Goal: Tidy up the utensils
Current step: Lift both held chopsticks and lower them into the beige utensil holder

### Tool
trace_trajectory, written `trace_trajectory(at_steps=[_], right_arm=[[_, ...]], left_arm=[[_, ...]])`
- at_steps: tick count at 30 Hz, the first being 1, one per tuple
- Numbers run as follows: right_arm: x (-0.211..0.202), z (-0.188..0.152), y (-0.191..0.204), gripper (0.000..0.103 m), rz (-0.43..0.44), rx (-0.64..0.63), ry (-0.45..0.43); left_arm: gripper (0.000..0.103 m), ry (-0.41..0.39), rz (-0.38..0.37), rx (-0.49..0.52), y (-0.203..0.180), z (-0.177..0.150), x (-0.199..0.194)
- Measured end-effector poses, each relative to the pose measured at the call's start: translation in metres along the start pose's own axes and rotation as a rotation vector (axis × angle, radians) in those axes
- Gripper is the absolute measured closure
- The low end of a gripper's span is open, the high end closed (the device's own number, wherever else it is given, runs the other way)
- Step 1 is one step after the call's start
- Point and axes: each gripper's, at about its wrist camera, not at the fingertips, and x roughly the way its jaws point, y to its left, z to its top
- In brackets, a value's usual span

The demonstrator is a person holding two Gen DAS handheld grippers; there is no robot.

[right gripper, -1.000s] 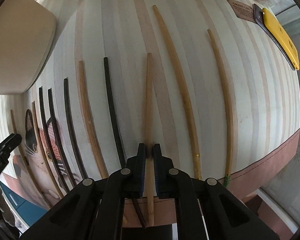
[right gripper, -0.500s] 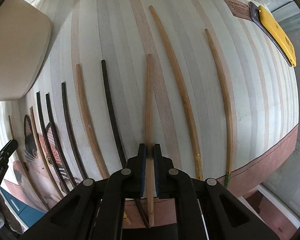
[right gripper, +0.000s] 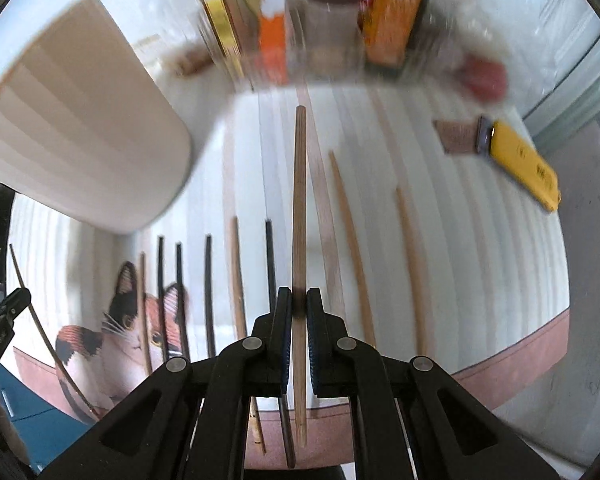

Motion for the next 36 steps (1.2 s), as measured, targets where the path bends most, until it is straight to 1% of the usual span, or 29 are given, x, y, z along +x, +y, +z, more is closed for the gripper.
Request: trace_trajectory(at_steps=[2, 3, 5, 6, 8, 11, 14, 22, 26, 30, 36], right_arm=[[-0.005, 0.002, 0.006, 0.096, 0.019, 0.002, -0.024], [-0.012, 0.004, 0.005, 0.096, 0.025, 0.001, -0.041], [-0.026, 0.009, 0.007, 0.096, 0.045, 0.0, -0.068], [-0.028, 0.011, 0.009, 0.096, 0.055, 0.001, -0.076], [-0.035, 0.013, 0.011, 0.096, 0.071, -0.004, -0.093], [-0.04, 0.019, 0.015, 0.096, 0.091, -0.019, -0.114], [-0.049, 0.024, 0.022, 0.096, 0.11, -0.033, -0.127], [-0.063, 0.042, 0.047, 0.096, 0.148, -0.07, -0.17], [-0.071, 0.048, 0.06, 0.096, 0.168, -0.077, -0.188], [-0.084, 0.054, 0.073, 0.096, 0.176, -0.094, -0.224], [-0.106, 0.066, 0.084, 0.096, 0.19, -0.116, -0.26]], left_arm=[[0.099, -0.022, 0.004, -0.007, -0.005, 0.002, -0.017], [0.099, -0.033, 0.007, -0.008, -0.013, -0.003, -0.021], [0.099, -0.049, 0.008, -0.02, -0.009, -0.017, -0.034], [0.099, -0.056, 0.004, -0.031, -0.001, -0.023, -0.04], [0.099, -0.067, 0.003, -0.049, -0.021, -0.013, -0.037], [0.099, -0.088, -0.004, -0.074, -0.017, 0.001, -0.034], [0.099, -0.112, -0.008, -0.09, -0.016, 0.006, -0.041], [0.1, -0.218, 0.022, -0.108, -0.01, 0.016, -0.076], [0.1, -0.264, 0.047, -0.097, -0.012, 0.023, -0.089], [0.1, -0.316, 0.074, -0.078, -0.015, 0.028, -0.105], [0.1, -0.376, 0.059, -0.068, -0.015, 0.04, -0.132]])
